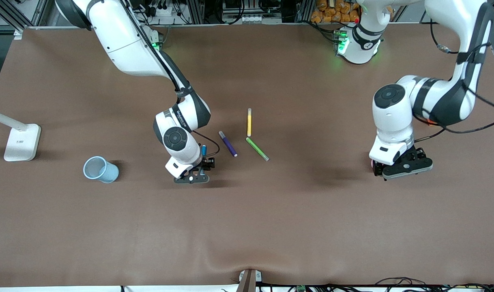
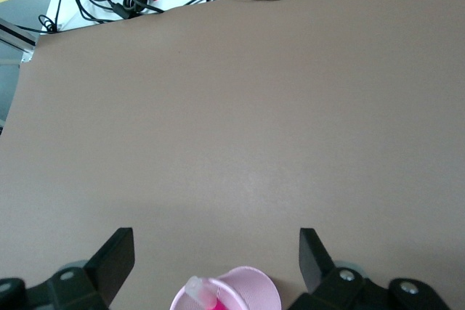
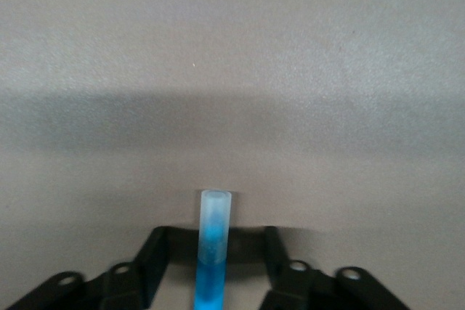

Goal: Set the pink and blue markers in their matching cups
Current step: 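Drop the pink marker into the pink cup with the left gripper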

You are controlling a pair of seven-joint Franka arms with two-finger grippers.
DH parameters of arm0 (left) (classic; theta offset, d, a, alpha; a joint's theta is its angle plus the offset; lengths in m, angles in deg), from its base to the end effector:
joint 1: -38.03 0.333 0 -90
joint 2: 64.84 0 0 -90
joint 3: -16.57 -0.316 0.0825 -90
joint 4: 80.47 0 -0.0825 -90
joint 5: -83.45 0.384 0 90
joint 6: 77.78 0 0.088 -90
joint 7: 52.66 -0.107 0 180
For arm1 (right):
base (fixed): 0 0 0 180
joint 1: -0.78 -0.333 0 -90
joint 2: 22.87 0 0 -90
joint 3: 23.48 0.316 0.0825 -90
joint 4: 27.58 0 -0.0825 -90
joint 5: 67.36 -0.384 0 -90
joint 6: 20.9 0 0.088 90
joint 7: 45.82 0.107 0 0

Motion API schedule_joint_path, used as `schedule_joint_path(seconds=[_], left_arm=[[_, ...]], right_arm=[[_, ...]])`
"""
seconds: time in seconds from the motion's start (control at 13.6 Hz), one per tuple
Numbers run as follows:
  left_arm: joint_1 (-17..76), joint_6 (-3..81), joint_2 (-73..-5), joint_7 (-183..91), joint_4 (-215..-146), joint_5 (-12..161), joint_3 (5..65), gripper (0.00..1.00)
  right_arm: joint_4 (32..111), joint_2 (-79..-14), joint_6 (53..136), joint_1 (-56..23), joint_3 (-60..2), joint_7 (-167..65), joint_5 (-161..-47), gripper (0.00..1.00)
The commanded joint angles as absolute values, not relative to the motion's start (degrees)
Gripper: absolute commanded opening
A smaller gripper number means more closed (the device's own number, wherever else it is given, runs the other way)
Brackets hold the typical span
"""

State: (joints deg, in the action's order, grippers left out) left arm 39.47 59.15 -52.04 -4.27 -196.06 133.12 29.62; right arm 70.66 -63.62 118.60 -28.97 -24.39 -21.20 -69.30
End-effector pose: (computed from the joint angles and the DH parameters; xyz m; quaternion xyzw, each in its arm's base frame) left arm 0.5972 -0.1110 0.3618 -0.9546 -0.0229 -0.2097 0.2105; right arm 0.5881 0.3251 0.1767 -0.9996 -0.0259 -0.0014 0.0073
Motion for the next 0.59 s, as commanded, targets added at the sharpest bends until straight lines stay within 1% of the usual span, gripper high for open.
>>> schedule_joint_path(seconds=[0.0, 0.07, 0.15, 0.29, 0.37, 0.51], left_arm=[[38.7, 55.0, -56.8, -12.3, -196.0, 124.2, 29.0, 1.0], [38.2, 52.3, -58.8, -16.1, -195.3, 117.3, 28.6, 1.0], [36.8, 47.9, -60.3, -20.1, -193.8, 110.7, 27.0, 1.0], [33.6, 37.6, -61.5, -29.4, -187.5, 100.3, 23.2, 1.0], [33.5, 32.5, -61.5, -33.5, -183.8, 97.0, 22.6, 1.0], [33.5, 25.8, -62.3, -38.5, -178.2, 93.1, 21.7, 1.0]], right_arm=[[70.6, -64.0, 119.1, -28.8, -24.6, -19.8, -65.4, 0.03], [70.5, -63.9, 118.9, -28.5, -24.6, -20.1, -64.6, 0.02], [70.3, -63.7, 118.8, -28.3, -24.6, -20.5, -64.5, 0.02], [69.4, -63.0, 118.1, -27.8, -25.1, -24.6, -64.5, 0.02], [69.3, -61.7, 117.7, -26.5, -25.1, -26.6, -64.5, 0.02], [68.3, -59.2, 114.2, -24.3, -24.9, -32.2, -65.0, 0.02]])
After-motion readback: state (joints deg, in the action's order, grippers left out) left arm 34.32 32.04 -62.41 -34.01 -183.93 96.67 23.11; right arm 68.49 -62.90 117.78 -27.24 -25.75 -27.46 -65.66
